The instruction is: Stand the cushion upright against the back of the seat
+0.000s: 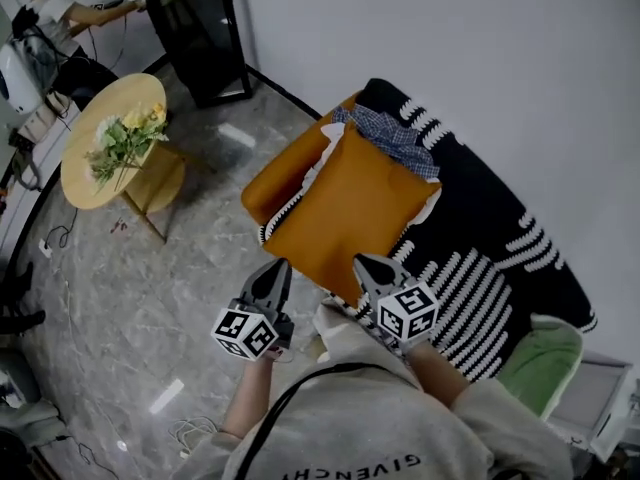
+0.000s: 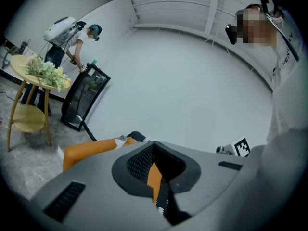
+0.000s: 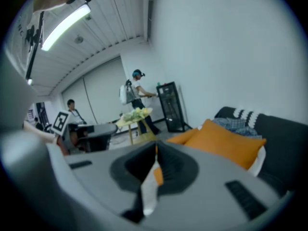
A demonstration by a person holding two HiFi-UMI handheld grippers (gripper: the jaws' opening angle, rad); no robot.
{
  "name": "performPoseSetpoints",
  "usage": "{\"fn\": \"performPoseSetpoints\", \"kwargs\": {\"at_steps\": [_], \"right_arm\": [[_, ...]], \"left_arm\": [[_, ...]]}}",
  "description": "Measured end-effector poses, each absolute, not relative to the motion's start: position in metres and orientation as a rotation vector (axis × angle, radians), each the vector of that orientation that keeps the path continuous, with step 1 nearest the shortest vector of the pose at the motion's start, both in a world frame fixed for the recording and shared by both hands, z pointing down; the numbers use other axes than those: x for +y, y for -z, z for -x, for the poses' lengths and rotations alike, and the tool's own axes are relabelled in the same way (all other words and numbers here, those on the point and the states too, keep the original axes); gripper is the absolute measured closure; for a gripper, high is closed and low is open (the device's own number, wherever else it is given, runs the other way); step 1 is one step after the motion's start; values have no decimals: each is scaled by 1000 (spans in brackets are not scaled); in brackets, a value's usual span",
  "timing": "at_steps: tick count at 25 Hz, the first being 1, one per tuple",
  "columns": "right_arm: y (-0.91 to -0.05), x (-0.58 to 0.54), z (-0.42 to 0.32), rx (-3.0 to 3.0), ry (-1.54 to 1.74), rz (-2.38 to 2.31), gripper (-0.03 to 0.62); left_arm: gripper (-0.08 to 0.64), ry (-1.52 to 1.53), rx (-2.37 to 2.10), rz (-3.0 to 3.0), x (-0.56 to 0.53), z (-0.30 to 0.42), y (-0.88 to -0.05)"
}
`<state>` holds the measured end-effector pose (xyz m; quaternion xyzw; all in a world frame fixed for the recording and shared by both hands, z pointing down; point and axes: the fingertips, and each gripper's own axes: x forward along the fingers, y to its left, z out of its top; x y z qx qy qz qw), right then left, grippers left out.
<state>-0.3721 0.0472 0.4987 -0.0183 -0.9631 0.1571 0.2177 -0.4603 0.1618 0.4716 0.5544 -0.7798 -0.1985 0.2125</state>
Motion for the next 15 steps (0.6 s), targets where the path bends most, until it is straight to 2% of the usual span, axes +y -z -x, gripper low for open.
{"fn": "performPoseSetpoints", "kwargs": {"at_steps": [15], "right_arm": [[-566, -119, 384, -2537, -573, -365, 572]], "left_arm": [[535, 368, -1951, -1732, -11, 535, -513]]}}
